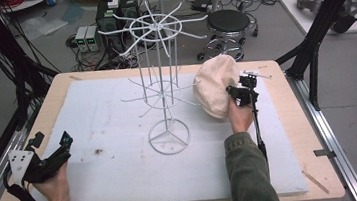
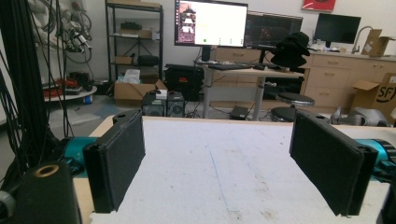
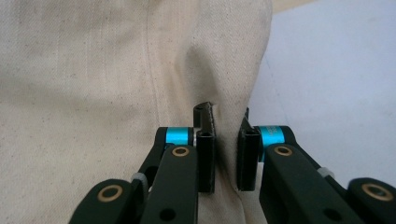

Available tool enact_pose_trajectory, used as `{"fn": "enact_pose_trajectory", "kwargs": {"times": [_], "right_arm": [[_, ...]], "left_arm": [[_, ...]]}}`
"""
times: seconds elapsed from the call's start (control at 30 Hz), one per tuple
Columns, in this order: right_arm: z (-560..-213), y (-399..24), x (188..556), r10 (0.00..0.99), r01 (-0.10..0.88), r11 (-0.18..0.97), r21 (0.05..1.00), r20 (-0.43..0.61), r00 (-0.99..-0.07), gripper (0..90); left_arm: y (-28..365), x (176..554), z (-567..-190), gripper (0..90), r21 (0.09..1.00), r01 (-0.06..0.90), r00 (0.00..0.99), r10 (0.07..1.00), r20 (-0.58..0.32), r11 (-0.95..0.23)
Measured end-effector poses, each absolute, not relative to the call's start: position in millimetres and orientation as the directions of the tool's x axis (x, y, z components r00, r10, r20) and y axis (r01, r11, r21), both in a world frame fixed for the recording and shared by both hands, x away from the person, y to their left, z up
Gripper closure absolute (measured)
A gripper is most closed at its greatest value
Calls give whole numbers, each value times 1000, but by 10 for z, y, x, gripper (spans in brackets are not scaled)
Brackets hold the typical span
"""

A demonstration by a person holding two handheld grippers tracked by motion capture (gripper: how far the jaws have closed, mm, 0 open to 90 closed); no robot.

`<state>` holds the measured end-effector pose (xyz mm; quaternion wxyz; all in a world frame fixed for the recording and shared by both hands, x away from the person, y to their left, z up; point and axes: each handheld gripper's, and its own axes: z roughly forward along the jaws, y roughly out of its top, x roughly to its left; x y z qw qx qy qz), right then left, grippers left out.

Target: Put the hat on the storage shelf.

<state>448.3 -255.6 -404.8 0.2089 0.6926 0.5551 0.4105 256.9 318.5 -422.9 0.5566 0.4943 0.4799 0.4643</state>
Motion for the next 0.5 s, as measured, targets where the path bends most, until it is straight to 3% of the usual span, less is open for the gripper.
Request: {"fn": "enact_pose_trajectory", "kwargs": {"times": [0.5], "right_arm": [[-3719,-2595,4299,937,518,-280,808,348,-36,822]], "left_arm": [[3122,2595,-4224,186,996,-51,121,990,-72,78]]}}
